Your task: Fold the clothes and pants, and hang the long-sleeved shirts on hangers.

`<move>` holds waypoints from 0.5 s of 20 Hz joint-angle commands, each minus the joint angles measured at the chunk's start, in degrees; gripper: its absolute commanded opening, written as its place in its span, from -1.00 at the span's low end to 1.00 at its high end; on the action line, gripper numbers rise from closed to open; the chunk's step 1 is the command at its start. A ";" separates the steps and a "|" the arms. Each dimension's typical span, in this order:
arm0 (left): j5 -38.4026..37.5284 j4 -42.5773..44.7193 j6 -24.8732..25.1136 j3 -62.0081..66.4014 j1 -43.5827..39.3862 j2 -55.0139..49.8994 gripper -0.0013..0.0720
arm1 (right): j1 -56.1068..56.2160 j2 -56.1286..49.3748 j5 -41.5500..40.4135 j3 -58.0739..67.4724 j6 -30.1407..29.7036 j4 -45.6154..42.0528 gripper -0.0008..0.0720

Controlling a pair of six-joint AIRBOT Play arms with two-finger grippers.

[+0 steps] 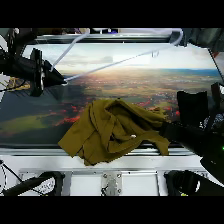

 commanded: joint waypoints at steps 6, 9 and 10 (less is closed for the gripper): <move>-2.97 -3.26 16.96 -20.00 4.24 0.20 -0.92 | -9.03 -0.28 -7.50 4.55 -7.74 -0.44 -0.92; -3.02 -3.19 20.65 -26.51 3.87 1.42 -0.92 | -14.40 -1.18 -7.89 6.29 -13.20 -0.39 -0.92; -2.99 -3.21 21.46 -28.57 3.58 2.05 -0.92 | -16.17 -1.62 -7.87 6.86 -14.93 -0.39 -0.92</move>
